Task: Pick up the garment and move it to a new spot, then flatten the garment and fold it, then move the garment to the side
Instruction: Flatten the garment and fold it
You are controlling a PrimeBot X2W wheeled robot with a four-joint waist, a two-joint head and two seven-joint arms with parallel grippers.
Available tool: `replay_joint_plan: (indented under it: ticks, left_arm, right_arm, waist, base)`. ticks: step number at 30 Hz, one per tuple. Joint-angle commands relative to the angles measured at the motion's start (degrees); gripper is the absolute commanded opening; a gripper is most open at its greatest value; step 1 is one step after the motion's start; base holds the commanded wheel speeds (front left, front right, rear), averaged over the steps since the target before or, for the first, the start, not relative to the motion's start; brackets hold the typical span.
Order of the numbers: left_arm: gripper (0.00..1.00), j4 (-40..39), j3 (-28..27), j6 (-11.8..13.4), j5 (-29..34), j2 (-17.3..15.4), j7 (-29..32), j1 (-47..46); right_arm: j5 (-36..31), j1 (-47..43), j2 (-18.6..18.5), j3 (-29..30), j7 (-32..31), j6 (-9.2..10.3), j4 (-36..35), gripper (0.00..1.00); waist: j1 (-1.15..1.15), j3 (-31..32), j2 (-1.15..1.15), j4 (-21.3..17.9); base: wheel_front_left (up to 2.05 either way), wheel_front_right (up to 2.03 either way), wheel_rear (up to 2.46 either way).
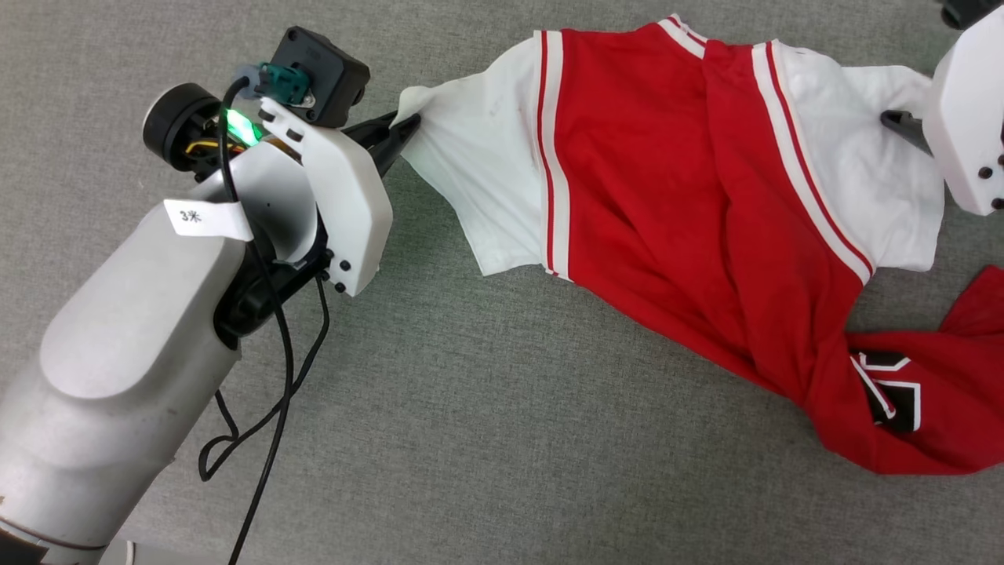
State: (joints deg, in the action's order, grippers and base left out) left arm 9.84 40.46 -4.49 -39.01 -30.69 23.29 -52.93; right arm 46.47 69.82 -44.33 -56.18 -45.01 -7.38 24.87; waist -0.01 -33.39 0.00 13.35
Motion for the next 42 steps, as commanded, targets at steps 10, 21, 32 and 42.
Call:
replay_joint_plan:
  ticks: [10, 21, 32, 42]
  left_arm:
    - [0.0, 1.99, -0.96, 0.26, -0.22, -1.16, -2.65, 0.33]
    - [0.0, -0.63, -3.62, 2.34, 2.22, -3.22, -9.38, -0.34]
    - [0.0, -7.08, -6.25, 4.71, 4.52, -4.72, -13.58, -3.25]
    - [0.0, -8.92, -10.18, 5.55, 4.36, -6.57, -13.85, -9.32]
  right_arm:
    - [2.55, 1.57, 1.26, -3.03, 14.08, -0.06, 4.01, 0.0]
    - [2.62, 1.28, 0.97, -1.02, 31.42, -0.07, 3.5, 0.0]
    - [0.26, 0.31, 0.44, 5.72, 39.34, -0.07, -0.14, 0.0]
    - [-3.91, -0.75, -0.5, 16.12, 39.01, -0.06, -5.6, 0.0]
  waist:
    - [0.01, 4.25, 0.0, -2.41]
    - [0.01, 12.59, 0.0, -6.4]
    - [0.01, 20.56, 0.0, -9.59]
    - [0.01, 25.11, 0.0, -11.45]
  base:
    - [0.0, 0.0, 0.0]
    - [0.0, 0.0, 0.0]
    - [0.0, 0.0, 0.0]
    - [0.0, 0.0, 0.0]
